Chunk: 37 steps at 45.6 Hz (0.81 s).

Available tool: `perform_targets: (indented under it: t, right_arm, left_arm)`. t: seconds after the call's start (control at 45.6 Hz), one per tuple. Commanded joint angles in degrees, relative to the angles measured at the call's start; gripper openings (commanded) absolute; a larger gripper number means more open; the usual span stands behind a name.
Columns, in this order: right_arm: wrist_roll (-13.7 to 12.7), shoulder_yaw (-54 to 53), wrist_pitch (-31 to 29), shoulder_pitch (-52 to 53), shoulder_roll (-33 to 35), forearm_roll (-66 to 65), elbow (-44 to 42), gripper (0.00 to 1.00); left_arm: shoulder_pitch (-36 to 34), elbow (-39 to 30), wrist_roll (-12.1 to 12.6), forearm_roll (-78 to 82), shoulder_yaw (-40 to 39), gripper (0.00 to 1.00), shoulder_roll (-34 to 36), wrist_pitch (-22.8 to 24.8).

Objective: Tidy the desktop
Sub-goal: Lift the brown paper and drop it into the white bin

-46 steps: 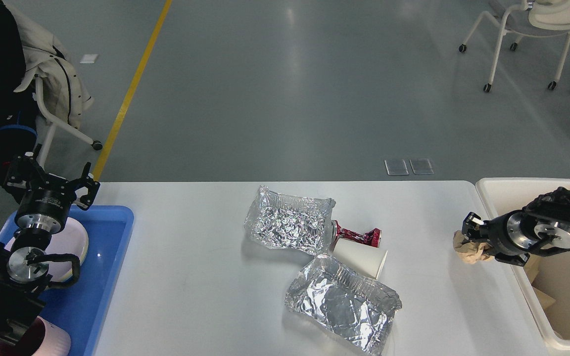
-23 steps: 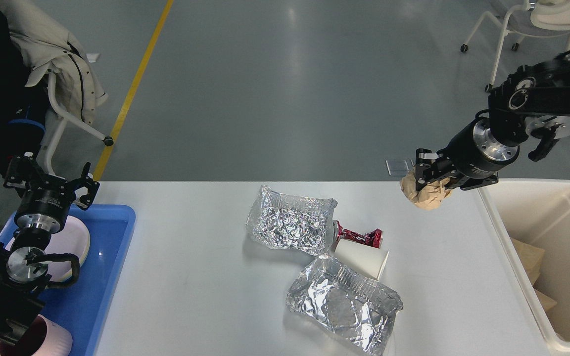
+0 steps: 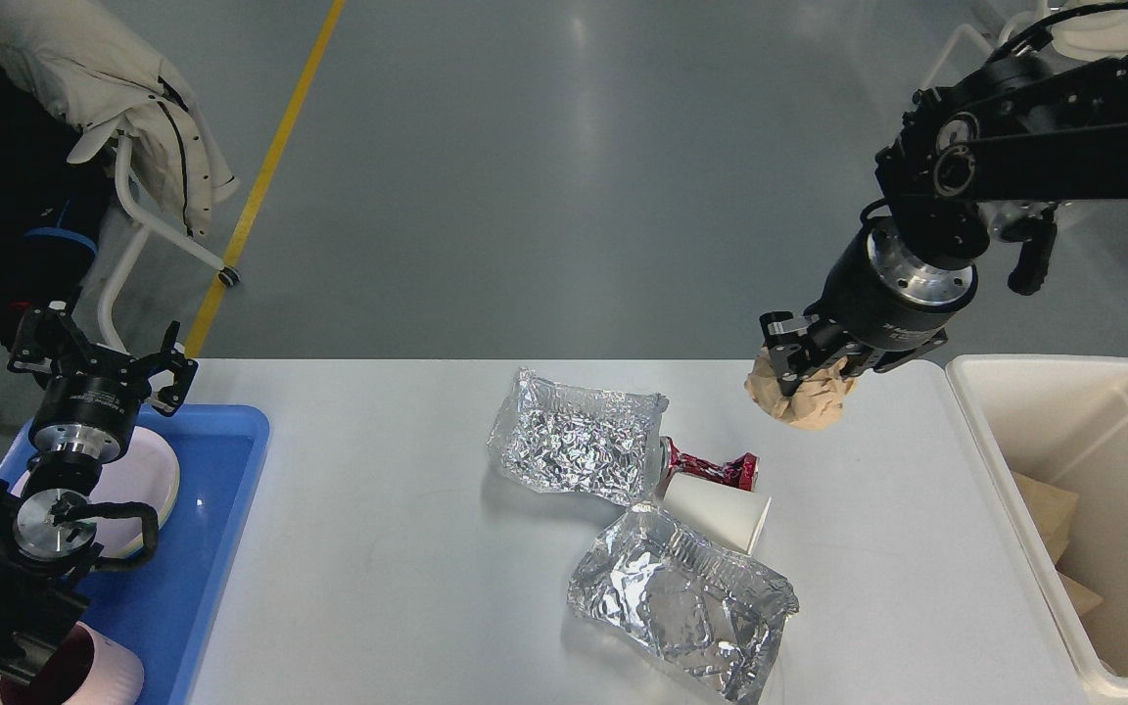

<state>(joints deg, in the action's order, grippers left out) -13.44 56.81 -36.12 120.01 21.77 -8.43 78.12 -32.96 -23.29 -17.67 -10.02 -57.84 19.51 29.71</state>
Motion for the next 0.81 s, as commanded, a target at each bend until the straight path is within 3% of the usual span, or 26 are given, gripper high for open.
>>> perform_targets:
  t: [0.0,0.175,0.263,0.307,0.394,0.635,0.789]
  right_arm:
    - [-0.01,3.04,2.80,-8.46,7.48,-0.27,-8.50,0.00]
    - [0.08,2.52,10.88,-23.75,17.51,-0.45,-20.45,0.00]
    - [0.08,2.08,16.85,-31.57,18.48,-0.27,-27.83,0.00]
    - [0.08,1.55,22.39,-38.42,18.22,0.70,-35.82,0.00]
    - [0.08,-0.82,26.26,-47.74,16.73,2.80,-46.02,0.00]
    - [0.08,-8.91,27.41,-69.10,8.73,9.40,-73.53,0.00]
    - [-0.01,-10.32,27.77,-73.51,6.88,11.42,-77.24,0.00]
  left_arm:
    - [0.00,0.00,0.00,0.01,0.00,0.98,0.00,0.00]
    - [0.00,0.00,0.00,0.01,0.00,0.98,0.09,0.00]
    - [0.00,0.00,0.00,0.01,0.00,0.98,0.09,0.00]
    - [0.00,0.00,0.00,0.01,0.00,0.98,0.09,0.00]
    - [0.00,0.00,0.00,0.01,0.00,0.98,0.09,0.00]
    - [0.00,0.00,0.00,0.01,0.00,0.98,0.00,0.00]
    - [0.00,0.00,0.00,0.01,0.00,0.98,0.00,0.00]
